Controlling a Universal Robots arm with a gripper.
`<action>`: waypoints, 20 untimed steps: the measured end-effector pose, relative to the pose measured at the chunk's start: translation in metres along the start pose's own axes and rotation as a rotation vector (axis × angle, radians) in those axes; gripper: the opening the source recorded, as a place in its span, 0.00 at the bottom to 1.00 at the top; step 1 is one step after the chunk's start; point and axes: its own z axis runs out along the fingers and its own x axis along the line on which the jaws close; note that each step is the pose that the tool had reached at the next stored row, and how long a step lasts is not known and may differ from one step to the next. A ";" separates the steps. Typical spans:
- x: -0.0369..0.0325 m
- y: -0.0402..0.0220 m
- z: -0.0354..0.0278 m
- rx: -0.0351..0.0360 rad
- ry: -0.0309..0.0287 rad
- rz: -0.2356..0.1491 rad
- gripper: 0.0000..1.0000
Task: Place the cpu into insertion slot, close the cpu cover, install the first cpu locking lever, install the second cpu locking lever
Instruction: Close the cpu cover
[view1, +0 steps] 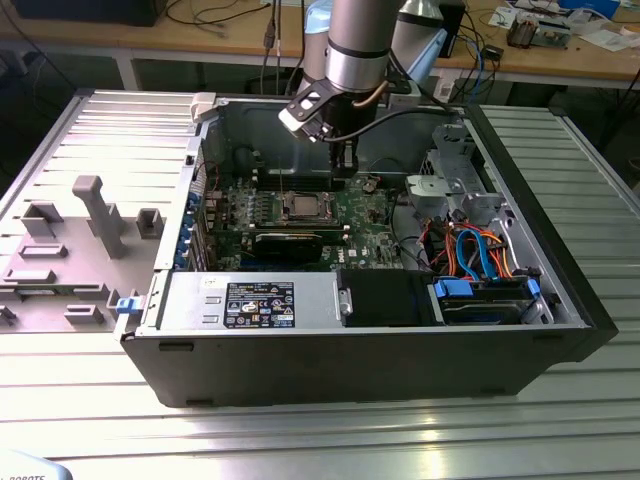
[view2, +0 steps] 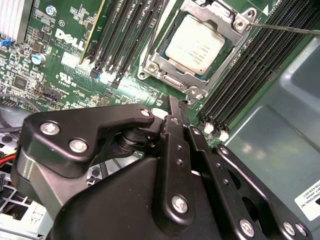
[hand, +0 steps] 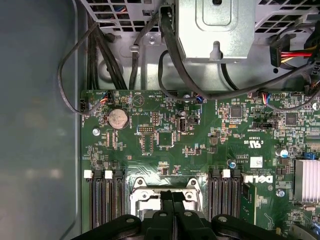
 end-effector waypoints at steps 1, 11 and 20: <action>0.0000 -0.0005 0.0000 0.0000 0.0000 0.000 0.11; 0.0001 -0.0045 0.0002 0.0000 0.0001 0.000 0.11; 0.0001 -0.0089 0.0003 0.0000 0.0001 0.000 0.11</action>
